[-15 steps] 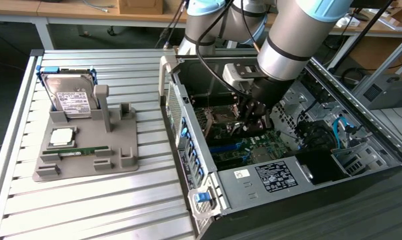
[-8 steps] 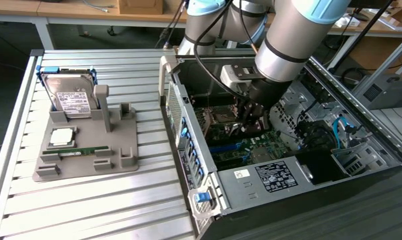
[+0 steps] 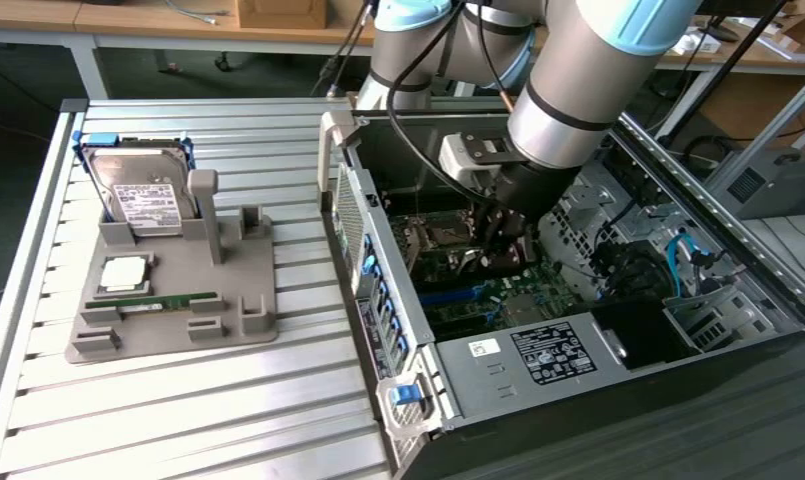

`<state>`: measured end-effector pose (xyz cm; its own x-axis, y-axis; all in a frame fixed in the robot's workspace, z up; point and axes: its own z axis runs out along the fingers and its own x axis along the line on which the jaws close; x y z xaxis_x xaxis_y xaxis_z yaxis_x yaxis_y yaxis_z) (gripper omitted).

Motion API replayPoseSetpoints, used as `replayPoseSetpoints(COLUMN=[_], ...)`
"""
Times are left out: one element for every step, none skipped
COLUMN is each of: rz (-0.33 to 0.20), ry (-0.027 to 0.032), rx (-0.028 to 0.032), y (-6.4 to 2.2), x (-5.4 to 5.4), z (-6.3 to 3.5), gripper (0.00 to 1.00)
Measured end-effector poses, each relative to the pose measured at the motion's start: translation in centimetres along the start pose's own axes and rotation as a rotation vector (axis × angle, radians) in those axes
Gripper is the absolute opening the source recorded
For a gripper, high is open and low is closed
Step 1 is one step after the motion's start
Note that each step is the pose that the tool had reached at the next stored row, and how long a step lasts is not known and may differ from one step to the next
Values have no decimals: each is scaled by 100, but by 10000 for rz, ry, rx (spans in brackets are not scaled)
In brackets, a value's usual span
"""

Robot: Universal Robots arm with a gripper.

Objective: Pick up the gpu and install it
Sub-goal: 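Insert the gpu into the slot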

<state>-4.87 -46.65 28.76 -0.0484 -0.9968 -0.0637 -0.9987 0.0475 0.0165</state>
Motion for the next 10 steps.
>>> replayPoseSetpoints(rz=[0, 0, 0, 0, 0, 0, 1, 2, 2, 0], ry=[0, 0, 0, 1, 1, 2, 1, 1, 1, -1], rx=[0, 0, 0, 0, 0, -1, 0, 0, 0, 0], y=[0, 0, 0, 0, 1, 1, 3, 7, 8, 10], x=[0, 1, 1, 2, 2, 2, 3, 3, 3, 3], z=[7, 15, 21, 26, 30, 33, 36, 39, 42, 46], gripper=[27, 27, 27, 27, 27, 27, 27, 27, 27, 27])
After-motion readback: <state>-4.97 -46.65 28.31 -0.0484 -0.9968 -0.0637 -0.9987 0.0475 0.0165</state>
